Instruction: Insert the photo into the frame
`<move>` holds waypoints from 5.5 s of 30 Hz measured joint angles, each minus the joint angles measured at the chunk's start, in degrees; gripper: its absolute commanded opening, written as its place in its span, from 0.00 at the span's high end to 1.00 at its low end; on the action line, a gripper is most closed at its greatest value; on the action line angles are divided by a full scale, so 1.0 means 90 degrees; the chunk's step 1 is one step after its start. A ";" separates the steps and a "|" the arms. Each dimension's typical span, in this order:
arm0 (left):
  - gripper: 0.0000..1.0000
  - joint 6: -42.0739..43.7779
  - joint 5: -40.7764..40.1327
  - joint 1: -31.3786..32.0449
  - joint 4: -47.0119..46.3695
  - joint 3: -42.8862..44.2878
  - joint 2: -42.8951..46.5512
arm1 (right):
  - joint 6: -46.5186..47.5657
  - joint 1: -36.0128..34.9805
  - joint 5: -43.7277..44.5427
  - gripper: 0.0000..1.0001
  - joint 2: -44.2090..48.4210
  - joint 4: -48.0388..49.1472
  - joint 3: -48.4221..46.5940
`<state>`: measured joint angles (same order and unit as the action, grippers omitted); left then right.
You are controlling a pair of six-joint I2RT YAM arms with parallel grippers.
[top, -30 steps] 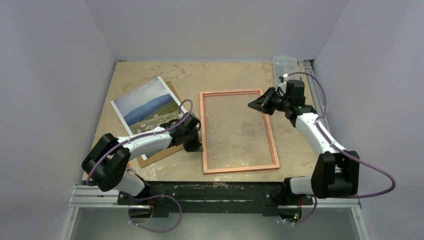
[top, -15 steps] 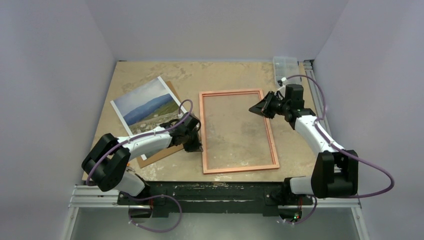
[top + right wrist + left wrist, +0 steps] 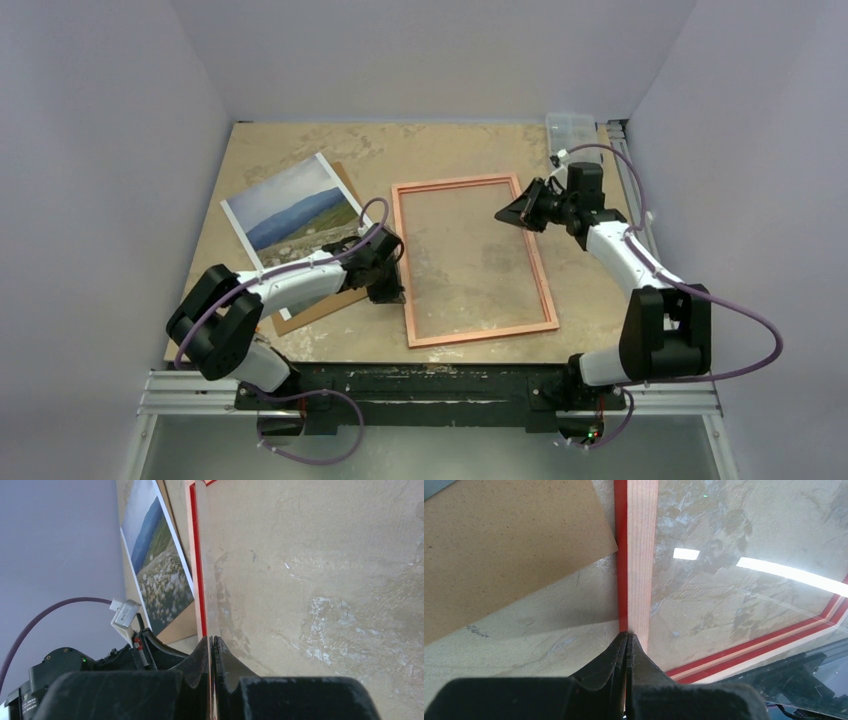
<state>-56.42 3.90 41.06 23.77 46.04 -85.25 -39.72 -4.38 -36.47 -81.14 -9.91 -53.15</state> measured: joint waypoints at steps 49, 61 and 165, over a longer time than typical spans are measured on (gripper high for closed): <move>1.00 0.0180 -0.0058 0.0124 0.0328 0.0408 -0.0325 | -0.0804 -0.0046 -0.0974 1.00 -0.0967 0.1020 -0.0636; 1.00 0.0223 -0.0075 0.0151 0.0369 0.0444 -0.0350 | -0.0986 -0.0049 -0.1093 1.00 -0.0967 0.1010 -0.0641; 0.91 0.1270 0.0109 -0.0670 0.0078 0.0219 -0.0153 | -0.1173 -0.0097 -0.0889 1.00 0.0408 0.1064 0.0474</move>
<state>-44.99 4.89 35.03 24.47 48.01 -86.63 -50.28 -5.26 -44.47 -77.47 -0.34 -48.88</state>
